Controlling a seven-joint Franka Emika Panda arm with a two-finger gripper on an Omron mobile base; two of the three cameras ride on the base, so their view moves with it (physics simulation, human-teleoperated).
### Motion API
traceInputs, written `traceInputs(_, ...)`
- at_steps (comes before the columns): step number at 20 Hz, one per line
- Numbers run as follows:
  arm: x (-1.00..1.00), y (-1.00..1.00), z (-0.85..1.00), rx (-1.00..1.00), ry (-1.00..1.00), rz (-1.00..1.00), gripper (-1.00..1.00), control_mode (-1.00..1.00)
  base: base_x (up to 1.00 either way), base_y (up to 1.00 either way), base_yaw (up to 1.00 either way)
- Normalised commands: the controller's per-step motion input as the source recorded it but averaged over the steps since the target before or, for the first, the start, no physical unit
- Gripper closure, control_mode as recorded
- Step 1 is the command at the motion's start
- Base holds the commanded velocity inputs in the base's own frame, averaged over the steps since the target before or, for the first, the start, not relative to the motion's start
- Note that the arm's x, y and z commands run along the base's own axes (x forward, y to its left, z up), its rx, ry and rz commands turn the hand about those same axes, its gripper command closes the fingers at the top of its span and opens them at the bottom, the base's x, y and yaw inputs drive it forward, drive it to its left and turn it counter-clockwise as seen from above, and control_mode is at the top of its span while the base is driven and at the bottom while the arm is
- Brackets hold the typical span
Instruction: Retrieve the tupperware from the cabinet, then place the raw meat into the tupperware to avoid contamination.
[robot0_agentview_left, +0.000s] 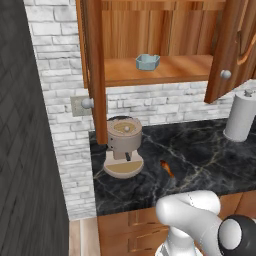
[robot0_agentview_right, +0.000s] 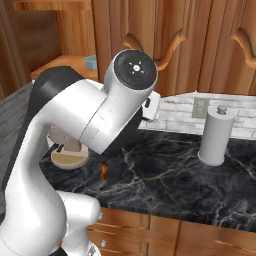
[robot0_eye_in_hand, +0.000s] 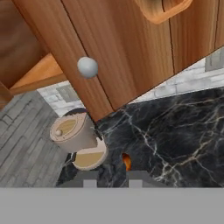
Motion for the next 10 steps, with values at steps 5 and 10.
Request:
traceInputs(5, -0.01, 0.61, 0.08, -0.09, 0.0, -0.01, -1.0, -1.0, 0.0, 0.0, 0.0)
traceInputs(10, 0.0, 0.8, 0.16, -0.15, 0.0, 0.0, -1.0, -1.0, 0.0, 0.0, 0.0)
